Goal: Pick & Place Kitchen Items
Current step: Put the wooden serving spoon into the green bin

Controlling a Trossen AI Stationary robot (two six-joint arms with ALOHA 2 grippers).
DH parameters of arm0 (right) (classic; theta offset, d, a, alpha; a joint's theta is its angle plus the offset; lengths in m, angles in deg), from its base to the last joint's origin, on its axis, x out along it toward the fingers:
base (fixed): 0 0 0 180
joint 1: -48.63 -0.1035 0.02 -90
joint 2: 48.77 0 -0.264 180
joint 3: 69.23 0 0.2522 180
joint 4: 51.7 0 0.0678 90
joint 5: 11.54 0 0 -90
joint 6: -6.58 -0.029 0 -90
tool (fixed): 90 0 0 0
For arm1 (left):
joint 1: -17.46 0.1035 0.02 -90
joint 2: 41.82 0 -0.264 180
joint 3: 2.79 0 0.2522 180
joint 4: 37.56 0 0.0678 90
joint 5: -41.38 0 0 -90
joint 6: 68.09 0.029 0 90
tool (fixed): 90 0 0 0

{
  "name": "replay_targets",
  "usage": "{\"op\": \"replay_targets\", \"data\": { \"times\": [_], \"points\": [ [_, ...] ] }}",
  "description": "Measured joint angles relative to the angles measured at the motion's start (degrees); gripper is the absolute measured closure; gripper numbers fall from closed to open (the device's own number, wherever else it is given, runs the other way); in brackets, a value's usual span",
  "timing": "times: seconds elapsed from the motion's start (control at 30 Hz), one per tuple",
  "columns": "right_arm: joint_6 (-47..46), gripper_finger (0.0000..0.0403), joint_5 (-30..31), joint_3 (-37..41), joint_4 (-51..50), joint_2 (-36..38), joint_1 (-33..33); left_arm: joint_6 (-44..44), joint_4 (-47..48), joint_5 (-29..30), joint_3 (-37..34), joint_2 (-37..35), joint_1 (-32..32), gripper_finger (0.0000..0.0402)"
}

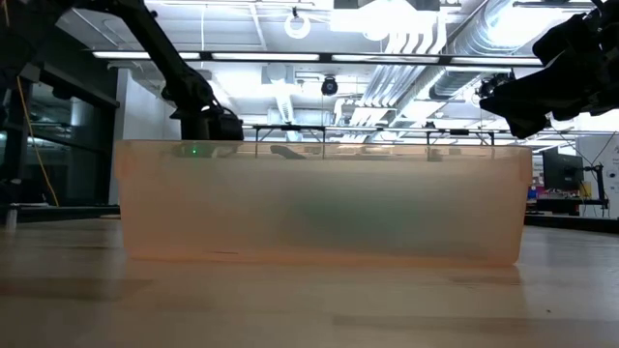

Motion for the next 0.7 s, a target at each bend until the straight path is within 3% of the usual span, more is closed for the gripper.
{"op": "replay_targets", "data": {
  "times": [0.27, 0.7],
  "points": [
    [0.0, 0.0254, 0.0, 0.0, 0.0, 0.0, 0.0, 2.9, -0.6, 3.0, 0.0, -5.1, 0.0, 0.0321],
    [0.0, 0.0254, 0.0, 0.0, 0.0, 0.0, 0.0, 14.1, -5.8, 3.3, 0.1, -13.2, 0.0, 0.0321]
  ]
}}
